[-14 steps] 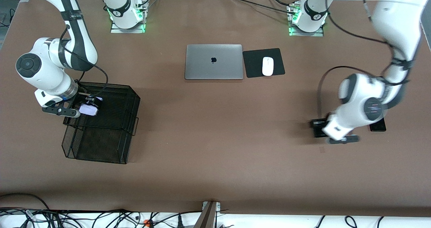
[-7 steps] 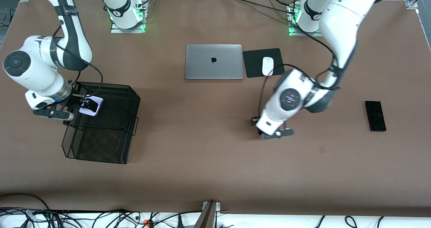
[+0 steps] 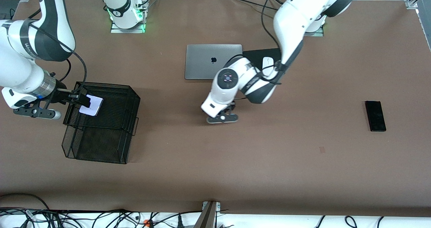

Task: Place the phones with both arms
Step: 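Carry the flip phone to the middle while the right gripper returns there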

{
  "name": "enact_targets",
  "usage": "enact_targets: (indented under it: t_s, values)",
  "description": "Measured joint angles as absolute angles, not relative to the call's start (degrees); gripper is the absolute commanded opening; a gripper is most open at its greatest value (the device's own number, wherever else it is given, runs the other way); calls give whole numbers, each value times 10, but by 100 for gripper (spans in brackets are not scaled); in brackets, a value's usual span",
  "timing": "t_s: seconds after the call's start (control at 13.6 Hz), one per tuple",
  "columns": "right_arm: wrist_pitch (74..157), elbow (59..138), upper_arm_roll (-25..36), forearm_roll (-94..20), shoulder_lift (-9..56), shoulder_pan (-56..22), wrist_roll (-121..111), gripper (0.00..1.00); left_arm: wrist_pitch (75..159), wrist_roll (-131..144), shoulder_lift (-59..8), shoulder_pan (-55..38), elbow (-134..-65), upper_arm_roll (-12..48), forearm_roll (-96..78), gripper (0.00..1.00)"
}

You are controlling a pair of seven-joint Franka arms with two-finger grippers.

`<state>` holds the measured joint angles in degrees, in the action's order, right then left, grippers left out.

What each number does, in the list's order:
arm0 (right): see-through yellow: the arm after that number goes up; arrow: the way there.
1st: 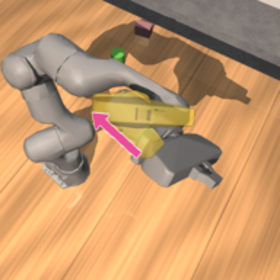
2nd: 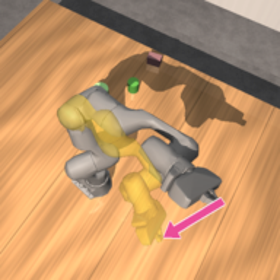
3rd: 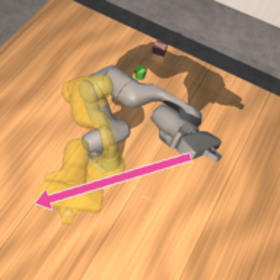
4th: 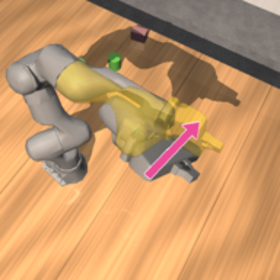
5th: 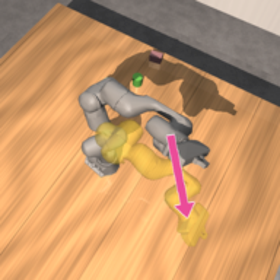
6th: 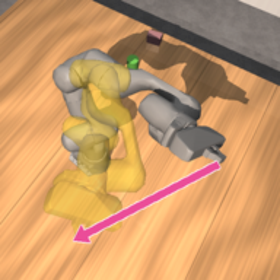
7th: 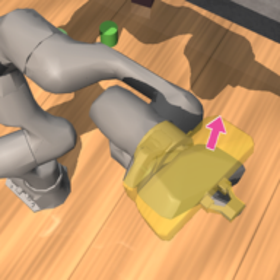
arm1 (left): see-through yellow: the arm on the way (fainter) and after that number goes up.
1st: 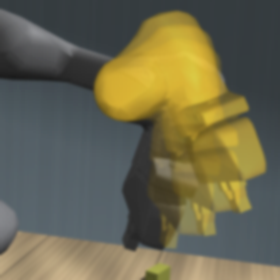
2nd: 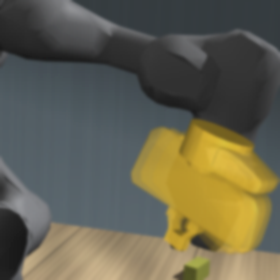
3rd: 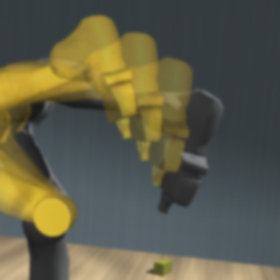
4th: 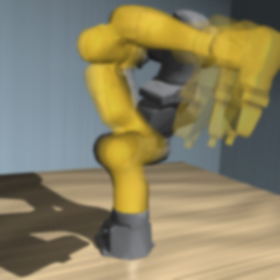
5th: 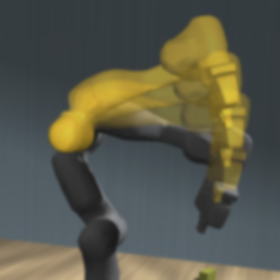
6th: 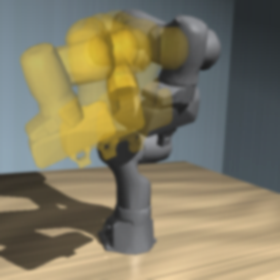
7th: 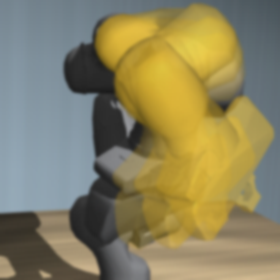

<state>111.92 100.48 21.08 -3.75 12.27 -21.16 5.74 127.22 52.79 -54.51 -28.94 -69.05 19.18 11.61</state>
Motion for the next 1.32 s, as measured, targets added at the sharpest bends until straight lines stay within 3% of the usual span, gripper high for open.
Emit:
enact_targets:
  t_s: [0.29,0.66,0.73,0.81,1.1,1.32]
  values:
    - [1116,1003,209,-39,123,-212,57,99,1280,527,-601,-359,-604,129,116,0]
    - [1116,998,202,-39,123,-212,57,99,1303,542,-642,-414,-584,95,116,0]
    - [1116,997,202,-39,123,-212,57,99,1303,542,-643,-415,-582,94,116,31]
    - [1115,995,202,-39,123,-212,57,99,1303,542,-643,-415,-581,94,116,99]
    - [1059,963,197,-39,123,-213,57,99,1303,565,-643,-415,-575,87,116,100]
    - [972,906,197,-39,122,-213,57,99,1280,582,-635,-406,-552,83,116,100]
